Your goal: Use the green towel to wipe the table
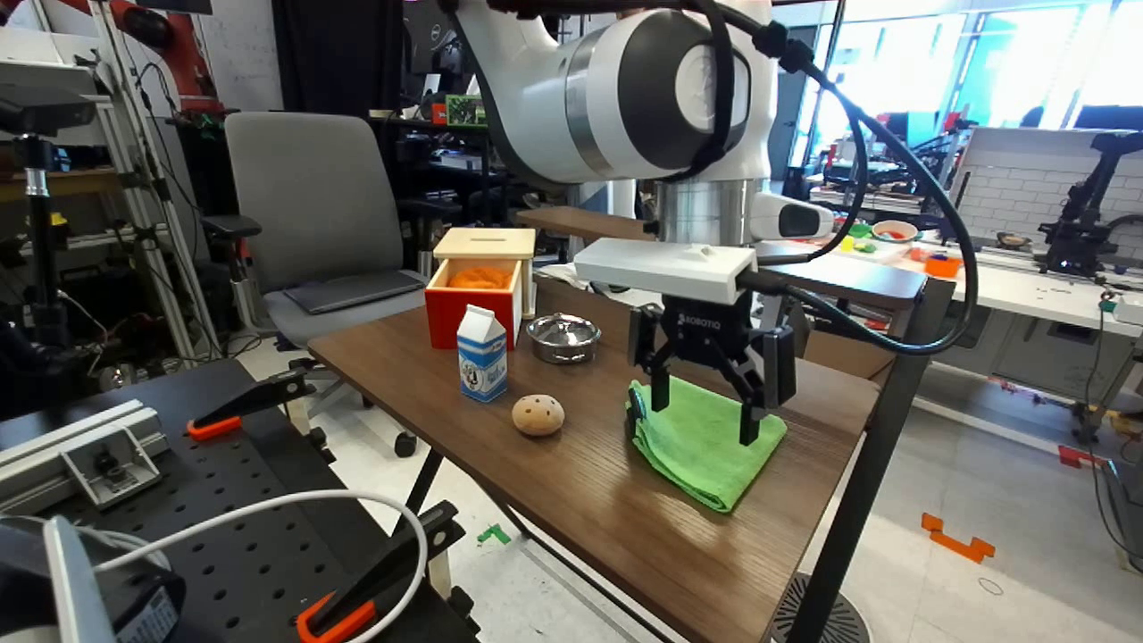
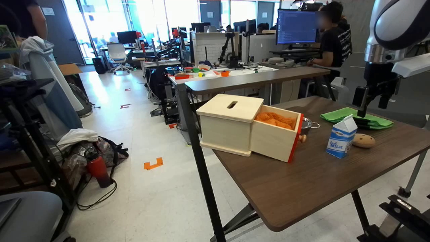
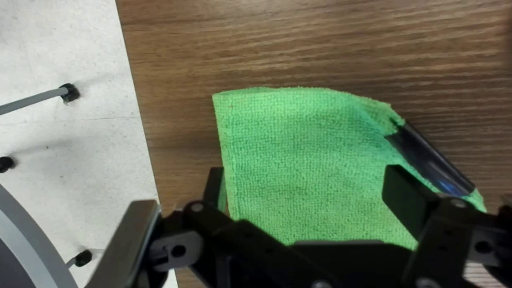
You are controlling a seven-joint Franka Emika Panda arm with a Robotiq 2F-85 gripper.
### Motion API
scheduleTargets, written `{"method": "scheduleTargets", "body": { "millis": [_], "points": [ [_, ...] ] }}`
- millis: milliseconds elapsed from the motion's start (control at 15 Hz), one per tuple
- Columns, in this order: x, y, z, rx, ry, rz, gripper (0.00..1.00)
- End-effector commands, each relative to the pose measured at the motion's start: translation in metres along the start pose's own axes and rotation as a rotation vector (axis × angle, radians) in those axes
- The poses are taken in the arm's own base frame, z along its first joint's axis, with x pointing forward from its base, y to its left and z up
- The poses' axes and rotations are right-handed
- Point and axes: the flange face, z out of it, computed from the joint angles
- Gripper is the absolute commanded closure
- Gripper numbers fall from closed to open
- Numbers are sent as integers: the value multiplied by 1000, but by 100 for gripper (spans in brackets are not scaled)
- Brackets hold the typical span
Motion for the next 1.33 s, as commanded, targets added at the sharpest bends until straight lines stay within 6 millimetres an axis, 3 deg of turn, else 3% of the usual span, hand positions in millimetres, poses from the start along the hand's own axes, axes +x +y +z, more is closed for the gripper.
{"method": "scheduleTargets", "body": {
  "millis": [0,267,533,933,1267],
  "points": [
    [12,-6,20,20,-22,-4,0],
    [22,-12,35,13,-25,-17,0],
    [42,-10,37,5,-17,-7,0],
    [83,-8,38,-8,-10,23,0],
    [119,-23,37,-25,2,44,0]
  ]
}}
